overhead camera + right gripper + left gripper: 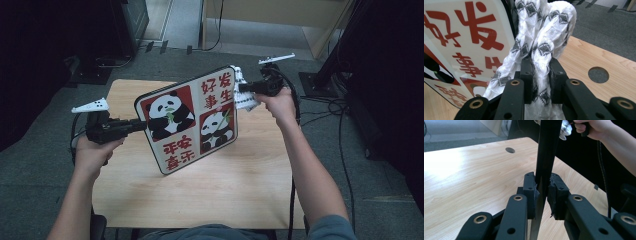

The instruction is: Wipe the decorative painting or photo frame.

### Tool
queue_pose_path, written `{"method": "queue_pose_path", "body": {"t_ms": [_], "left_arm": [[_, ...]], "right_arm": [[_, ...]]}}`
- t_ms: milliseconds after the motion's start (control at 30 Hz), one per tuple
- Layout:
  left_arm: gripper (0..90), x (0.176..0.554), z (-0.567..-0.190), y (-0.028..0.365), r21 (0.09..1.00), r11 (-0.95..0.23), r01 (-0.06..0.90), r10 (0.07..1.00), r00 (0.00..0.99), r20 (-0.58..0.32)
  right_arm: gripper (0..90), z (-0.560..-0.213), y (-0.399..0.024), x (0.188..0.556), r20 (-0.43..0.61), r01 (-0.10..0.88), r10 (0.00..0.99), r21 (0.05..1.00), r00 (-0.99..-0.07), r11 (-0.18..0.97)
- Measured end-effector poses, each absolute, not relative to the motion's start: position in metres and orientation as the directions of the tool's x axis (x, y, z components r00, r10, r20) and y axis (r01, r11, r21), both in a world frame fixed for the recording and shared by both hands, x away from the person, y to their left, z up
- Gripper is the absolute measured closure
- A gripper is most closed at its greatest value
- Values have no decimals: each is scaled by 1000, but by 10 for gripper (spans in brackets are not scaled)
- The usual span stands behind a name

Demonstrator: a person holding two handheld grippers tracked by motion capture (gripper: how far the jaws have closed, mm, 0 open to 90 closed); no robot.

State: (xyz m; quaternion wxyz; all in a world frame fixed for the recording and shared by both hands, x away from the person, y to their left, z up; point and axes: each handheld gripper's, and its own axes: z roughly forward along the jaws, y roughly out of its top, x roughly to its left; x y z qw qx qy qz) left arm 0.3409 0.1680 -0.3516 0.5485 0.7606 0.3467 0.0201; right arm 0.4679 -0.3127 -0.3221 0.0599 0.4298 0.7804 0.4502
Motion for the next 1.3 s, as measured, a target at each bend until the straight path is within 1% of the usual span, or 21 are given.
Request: {"method": "queue_pose_path", "body": {"t_ms": [267,400,567,900,1300], "left_arm": [[781,341,-352,168,848,-158,506,551,758,-350],[781,342,-352,168,846,-156,510,550,756,-355],[782,342,-352,169,845,-155,512,546,757,-358],[781,342,-352,168,846,-152,512,549,755,-358],[781,342,-352,168,846,-154,510,549,756,-356]], "right_arm": [[777,-331,-313,466,272,621,729,740,-628,259],[777,-337,-315,467,278,627,725,733,-630,263],[777,-338,-314,466,262,614,726,741,-636,271],[776,-352,-321,460,280,611,719,752,-637,248],[776,-369,-323,456,307,637,719,733,-624,239]]}}
